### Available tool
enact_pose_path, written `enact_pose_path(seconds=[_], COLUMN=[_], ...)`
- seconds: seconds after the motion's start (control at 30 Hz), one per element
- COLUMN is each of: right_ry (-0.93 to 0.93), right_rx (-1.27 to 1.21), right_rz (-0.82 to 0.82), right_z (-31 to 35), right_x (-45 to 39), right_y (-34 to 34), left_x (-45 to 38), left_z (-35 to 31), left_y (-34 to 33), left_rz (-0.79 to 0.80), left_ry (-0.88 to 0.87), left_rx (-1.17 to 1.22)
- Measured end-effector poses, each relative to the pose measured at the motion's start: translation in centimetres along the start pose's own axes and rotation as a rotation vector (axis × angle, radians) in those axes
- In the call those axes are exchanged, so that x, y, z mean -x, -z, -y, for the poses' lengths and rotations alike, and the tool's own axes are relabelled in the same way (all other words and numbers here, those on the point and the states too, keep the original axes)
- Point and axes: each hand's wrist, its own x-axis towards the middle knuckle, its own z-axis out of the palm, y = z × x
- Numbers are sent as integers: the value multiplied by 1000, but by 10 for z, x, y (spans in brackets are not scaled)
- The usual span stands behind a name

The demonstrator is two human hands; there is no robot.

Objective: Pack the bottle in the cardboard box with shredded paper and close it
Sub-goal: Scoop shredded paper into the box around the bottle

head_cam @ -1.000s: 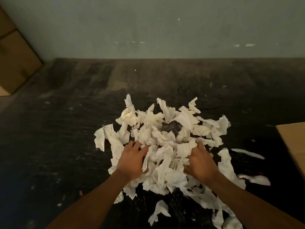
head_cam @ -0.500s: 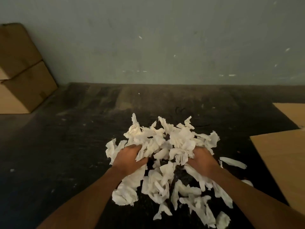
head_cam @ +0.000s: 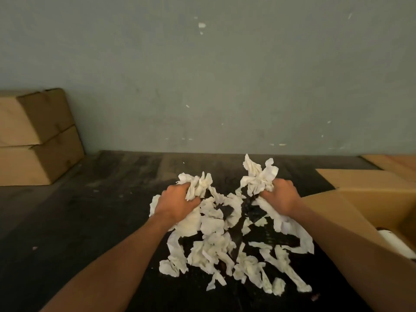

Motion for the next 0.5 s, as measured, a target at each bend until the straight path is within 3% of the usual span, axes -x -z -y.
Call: enact_pose_path(seconds=[0.27, 0.5], right_ry=[3, 43], right_rx=[4, 7], right_rz=[-177, -253], right_z=[-16, -70], right_x=[24, 21], right_y=[86, 168], left_x=[2, -11], left_z=[-71, -154], left_y=[21, -2], left_rz=[-46, -116], left_ry=[-77, -112], left_rx=[46, 153])
